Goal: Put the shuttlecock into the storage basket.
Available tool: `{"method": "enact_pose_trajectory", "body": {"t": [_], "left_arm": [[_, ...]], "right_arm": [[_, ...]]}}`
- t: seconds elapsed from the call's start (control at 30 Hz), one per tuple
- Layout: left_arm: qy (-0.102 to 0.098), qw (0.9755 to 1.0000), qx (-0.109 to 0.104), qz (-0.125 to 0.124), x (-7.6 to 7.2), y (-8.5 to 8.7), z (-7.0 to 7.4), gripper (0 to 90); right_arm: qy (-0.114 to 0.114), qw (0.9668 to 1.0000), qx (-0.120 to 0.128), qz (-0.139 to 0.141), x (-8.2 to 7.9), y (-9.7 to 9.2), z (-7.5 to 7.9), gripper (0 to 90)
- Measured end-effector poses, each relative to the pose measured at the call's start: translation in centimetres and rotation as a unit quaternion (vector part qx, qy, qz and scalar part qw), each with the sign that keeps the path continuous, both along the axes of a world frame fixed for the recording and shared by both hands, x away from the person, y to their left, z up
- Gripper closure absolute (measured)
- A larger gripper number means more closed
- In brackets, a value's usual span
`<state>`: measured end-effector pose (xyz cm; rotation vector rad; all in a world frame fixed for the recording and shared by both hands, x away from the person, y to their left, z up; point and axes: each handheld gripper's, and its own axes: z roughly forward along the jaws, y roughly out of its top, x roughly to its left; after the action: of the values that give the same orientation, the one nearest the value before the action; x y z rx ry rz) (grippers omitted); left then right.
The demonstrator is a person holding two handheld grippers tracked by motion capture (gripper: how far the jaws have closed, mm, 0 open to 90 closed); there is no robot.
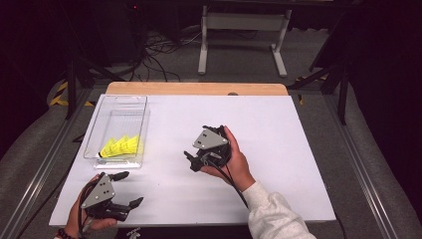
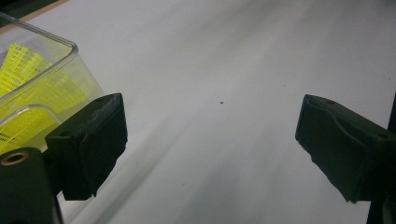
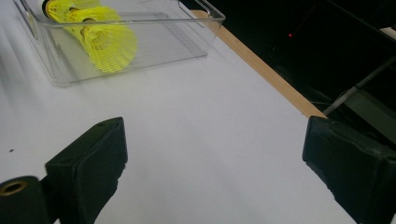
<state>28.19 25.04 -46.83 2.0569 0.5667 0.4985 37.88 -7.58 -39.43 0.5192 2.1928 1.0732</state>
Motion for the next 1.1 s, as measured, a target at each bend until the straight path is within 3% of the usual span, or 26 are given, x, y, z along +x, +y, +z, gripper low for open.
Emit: {"method": "enact_pose_trajectory", "body": {"t": [1.1], "left_arm": [[-0.004, 1.0000, 0.003, 0.002, -0.1, 0.0, 0.1, 10.0]], "right_arm": [[-0.009, 0.9997, 0.005, -0.023, -1.0, -4.6, 0.2, 7.0]]}}
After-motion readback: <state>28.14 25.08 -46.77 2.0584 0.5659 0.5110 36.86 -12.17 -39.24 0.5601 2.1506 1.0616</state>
